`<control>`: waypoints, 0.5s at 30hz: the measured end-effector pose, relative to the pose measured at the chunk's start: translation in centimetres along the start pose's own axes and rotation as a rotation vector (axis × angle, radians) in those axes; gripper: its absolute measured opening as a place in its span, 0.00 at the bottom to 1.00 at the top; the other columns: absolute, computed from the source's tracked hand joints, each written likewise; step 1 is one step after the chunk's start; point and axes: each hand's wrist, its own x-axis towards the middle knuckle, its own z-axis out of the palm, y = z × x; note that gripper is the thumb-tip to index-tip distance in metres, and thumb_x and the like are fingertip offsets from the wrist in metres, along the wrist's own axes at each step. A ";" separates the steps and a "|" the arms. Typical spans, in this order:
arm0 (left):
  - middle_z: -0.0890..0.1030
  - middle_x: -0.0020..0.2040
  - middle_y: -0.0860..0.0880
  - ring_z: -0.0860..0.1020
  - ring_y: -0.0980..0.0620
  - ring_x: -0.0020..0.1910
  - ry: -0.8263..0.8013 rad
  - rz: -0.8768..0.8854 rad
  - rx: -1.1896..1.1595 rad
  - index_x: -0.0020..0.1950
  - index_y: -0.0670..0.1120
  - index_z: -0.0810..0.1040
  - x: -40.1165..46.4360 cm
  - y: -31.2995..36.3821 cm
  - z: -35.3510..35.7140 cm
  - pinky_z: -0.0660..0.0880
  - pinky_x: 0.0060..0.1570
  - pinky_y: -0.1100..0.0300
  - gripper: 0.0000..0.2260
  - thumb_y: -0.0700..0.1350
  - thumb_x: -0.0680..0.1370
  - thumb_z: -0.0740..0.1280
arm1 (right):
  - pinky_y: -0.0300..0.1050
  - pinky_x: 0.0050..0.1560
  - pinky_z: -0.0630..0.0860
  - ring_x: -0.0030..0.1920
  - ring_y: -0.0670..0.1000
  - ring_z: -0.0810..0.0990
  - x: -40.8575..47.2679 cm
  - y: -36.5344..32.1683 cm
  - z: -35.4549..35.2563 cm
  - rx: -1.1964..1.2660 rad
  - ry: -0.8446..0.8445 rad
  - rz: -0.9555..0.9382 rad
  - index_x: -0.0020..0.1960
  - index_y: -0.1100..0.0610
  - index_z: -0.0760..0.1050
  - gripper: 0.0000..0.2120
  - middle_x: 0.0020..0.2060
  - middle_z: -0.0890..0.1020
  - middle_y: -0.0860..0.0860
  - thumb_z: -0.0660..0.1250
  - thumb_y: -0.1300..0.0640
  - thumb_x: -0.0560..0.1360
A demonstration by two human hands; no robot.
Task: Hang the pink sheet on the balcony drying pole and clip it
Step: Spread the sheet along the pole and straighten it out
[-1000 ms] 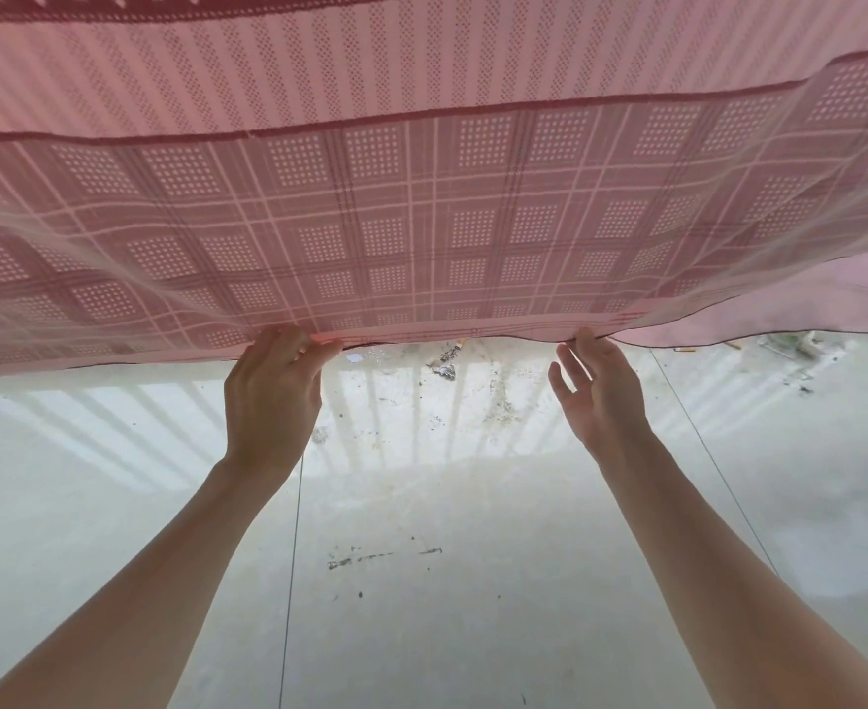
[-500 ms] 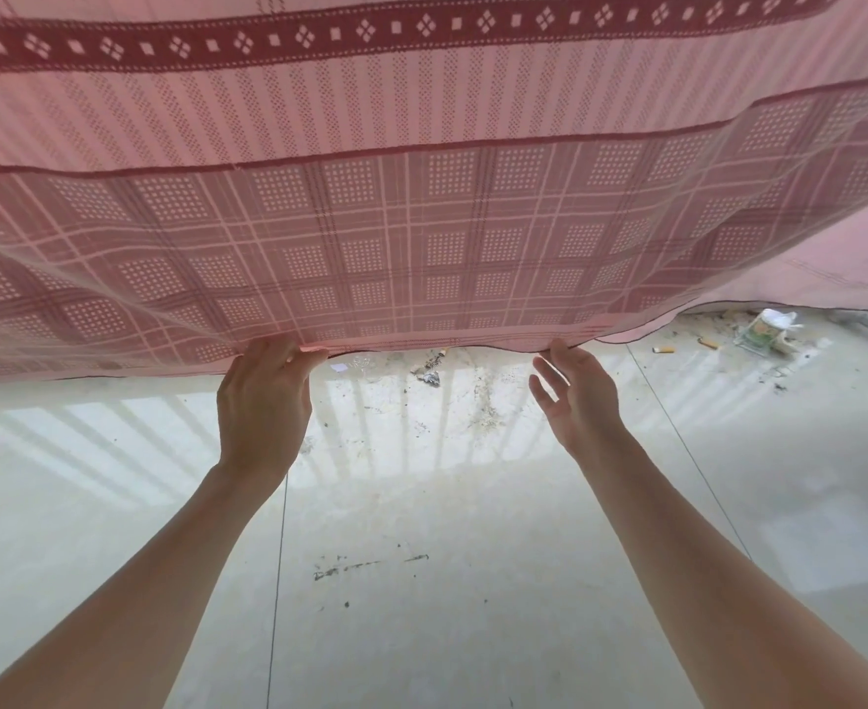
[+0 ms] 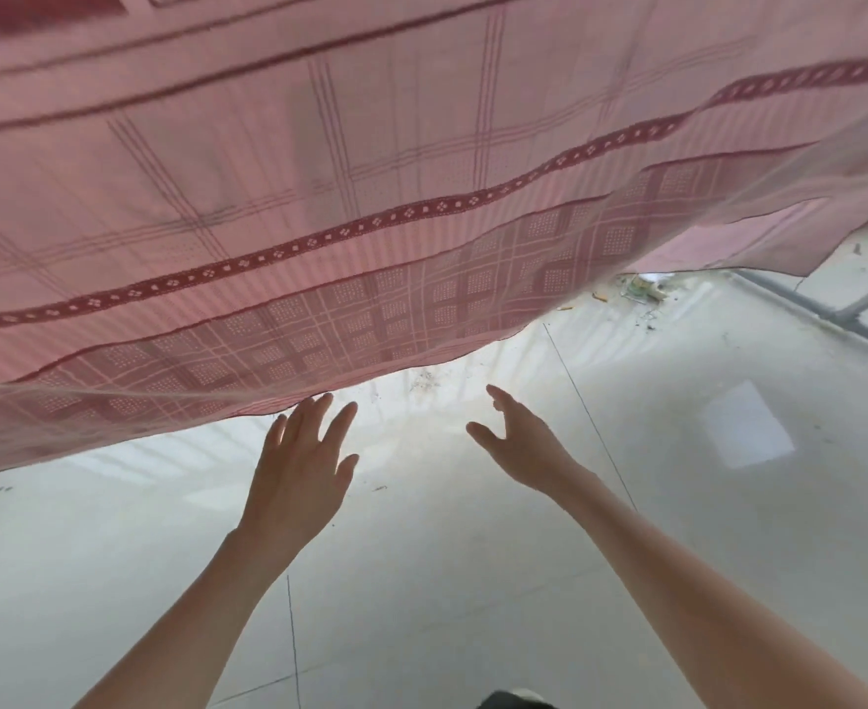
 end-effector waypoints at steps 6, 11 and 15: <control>0.73 0.65 0.39 0.71 0.37 0.64 -0.108 -0.025 -0.166 0.66 0.43 0.72 -2.3 8.2 -17.7 0.69 0.61 0.41 0.23 0.45 0.72 0.70 | 0.49 0.71 0.59 0.73 0.54 0.59 -14.5 -5.2 -13.3 -0.103 0.090 -0.021 0.75 0.52 0.52 0.30 0.74 0.60 0.53 0.59 0.46 0.78; 0.69 0.68 0.39 0.66 0.37 0.67 -0.164 0.023 -0.280 0.68 0.42 0.68 -2.3 14.3 -33.5 0.64 0.65 0.44 0.22 0.44 0.76 0.66 | 0.46 0.70 0.57 0.74 0.53 0.58 -26.6 -10.2 -25.9 -0.099 0.177 0.015 0.75 0.51 0.51 0.30 0.75 0.58 0.52 0.58 0.46 0.78; 0.70 0.68 0.41 0.67 0.40 0.67 -0.102 0.099 -0.293 0.68 0.43 0.69 1.7 18.1 -44.5 0.64 0.65 0.46 0.21 0.42 0.75 0.66 | 0.46 0.71 0.56 0.74 0.53 0.58 -33.0 -11.8 -35.6 -0.125 0.266 0.006 0.75 0.52 0.52 0.29 0.74 0.59 0.52 0.58 0.46 0.78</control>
